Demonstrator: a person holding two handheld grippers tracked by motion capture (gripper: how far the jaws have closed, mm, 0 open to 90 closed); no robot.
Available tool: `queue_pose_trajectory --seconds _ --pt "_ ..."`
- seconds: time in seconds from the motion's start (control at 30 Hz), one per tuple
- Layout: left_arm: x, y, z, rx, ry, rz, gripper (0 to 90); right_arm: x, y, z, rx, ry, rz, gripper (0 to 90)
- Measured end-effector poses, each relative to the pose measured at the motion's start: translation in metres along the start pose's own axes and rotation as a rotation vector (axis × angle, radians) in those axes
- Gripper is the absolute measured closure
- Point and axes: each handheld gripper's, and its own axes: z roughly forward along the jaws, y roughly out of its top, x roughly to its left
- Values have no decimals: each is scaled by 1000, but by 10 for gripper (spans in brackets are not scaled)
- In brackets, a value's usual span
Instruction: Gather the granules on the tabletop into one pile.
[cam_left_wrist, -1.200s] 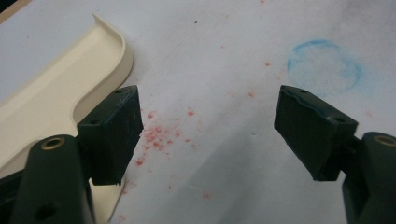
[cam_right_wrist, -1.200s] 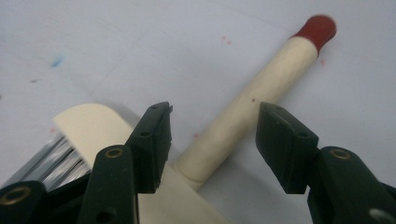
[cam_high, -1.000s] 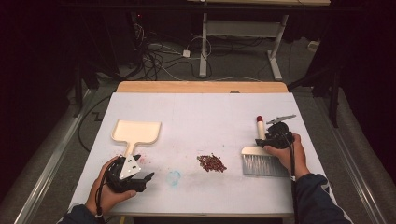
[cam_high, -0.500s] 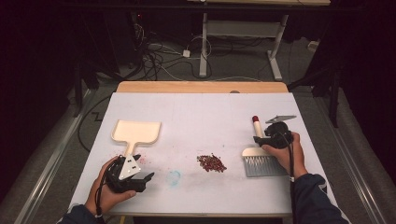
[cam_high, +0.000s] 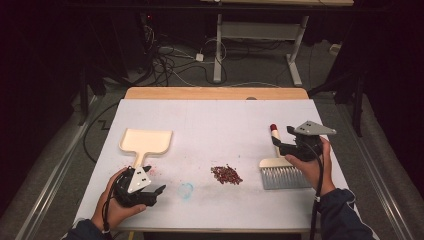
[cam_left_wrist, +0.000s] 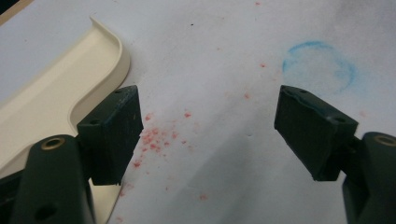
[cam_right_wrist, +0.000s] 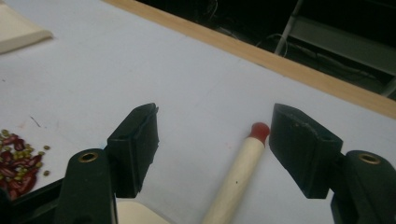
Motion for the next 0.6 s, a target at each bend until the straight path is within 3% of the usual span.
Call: queue_pose_trajectory --seconds 0.33,0.6 --pt "-1 3 1 -6 0 9 215 16 3 -33 -119 9 -47 273" --pt "-1 6 5 -14 -5 14 202 31 -8 -49 -148 -2 -98 229"
